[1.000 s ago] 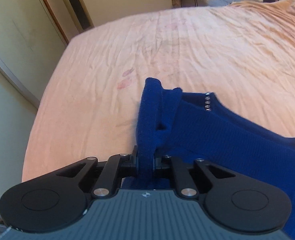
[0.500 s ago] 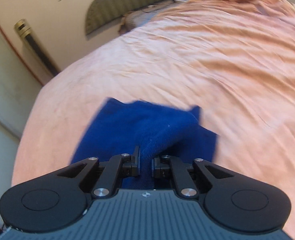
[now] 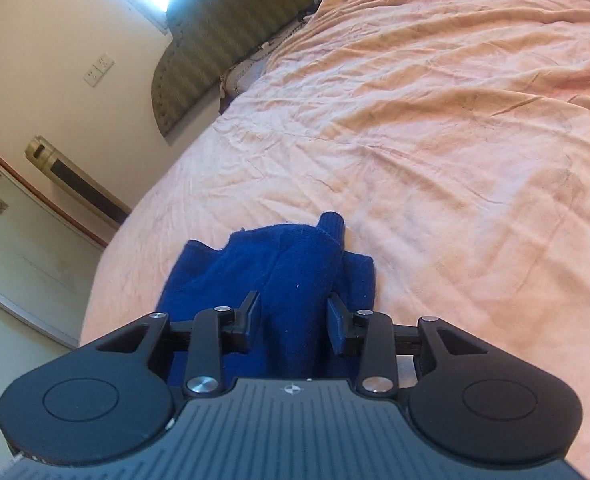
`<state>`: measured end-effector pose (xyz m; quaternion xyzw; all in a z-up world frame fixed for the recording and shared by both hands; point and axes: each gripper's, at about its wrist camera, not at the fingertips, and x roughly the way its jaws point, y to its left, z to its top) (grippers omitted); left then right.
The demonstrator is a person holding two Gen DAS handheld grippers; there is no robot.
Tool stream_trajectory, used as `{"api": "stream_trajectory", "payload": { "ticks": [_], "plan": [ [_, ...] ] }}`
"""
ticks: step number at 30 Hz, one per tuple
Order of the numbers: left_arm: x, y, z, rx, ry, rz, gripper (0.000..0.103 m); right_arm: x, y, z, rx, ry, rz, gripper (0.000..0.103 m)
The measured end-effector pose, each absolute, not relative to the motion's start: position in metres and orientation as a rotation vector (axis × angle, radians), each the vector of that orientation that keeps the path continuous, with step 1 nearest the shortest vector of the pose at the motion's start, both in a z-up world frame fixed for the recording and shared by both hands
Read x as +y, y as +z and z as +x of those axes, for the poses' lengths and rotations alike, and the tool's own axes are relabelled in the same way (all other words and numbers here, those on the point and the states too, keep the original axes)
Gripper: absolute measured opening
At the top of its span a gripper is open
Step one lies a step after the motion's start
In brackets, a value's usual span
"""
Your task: Fold small clothes
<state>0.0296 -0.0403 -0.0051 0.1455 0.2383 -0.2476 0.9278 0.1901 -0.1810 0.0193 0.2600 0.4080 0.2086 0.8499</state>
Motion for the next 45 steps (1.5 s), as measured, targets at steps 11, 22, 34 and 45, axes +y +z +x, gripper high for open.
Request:
{"api": "stream_trajectory", "payload": {
  "ticks": [11,22,34,45],
  "plan": [
    [-0.066,-0.010,0.030,0.484,-0.608,0.428,0.011,-0.173,0.035,0.186,0.838,0.483,0.418,0.009],
    [-0.014,0.014,0.015,0.547,-0.800,0.243,0.075,-0.219,0.027,0.133,0.696,0.433,0.685,0.069],
    [0.190,0.017,0.135,0.713,-0.545,-0.819,0.086,-0.217,-0.021,0.129,0.822,0.436,0.799,0.068],
    [0.156,-0.021,0.191,0.832,-0.611,-0.854,0.024,-0.185,-0.029,0.144,0.872,0.483,0.752,0.028]
  ]
}}
